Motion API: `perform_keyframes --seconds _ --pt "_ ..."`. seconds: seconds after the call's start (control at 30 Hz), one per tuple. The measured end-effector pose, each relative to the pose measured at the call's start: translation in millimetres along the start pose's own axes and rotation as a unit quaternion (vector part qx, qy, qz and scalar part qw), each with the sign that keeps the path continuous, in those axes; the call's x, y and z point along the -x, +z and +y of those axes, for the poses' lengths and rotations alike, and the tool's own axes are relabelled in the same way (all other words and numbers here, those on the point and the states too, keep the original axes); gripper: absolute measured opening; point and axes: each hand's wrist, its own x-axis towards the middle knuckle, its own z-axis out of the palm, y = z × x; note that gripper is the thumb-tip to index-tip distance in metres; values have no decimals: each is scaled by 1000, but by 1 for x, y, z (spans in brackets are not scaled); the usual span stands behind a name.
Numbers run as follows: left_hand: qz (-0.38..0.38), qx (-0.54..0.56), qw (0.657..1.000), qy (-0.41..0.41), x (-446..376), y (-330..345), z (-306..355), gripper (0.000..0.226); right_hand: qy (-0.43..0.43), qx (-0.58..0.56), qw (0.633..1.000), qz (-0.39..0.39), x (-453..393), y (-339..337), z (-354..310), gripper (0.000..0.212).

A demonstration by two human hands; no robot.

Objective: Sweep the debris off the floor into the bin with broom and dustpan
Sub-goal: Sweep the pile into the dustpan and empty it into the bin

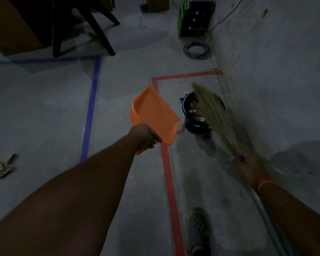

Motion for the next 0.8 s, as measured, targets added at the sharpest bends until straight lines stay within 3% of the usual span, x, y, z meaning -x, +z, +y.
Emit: perform_keyframes --seconds 0.1,0.27,0.5,0.8 --pt "-16 8 1000 15 5 -7 -40 16 40 -125 991 -25 8 20 -18 58" --pt "40 95 994 16 37 -25 -116 15 -21 -169 981 -89 24 76 -59 61" --pt "111 201 972 -49 119 -70 -261 17 -78 -120 969 -200 66 201 -121 60" --pt "207 266 932 -135 249 -117 -482 22 -91 54 948 -299 153 371 -206 58"
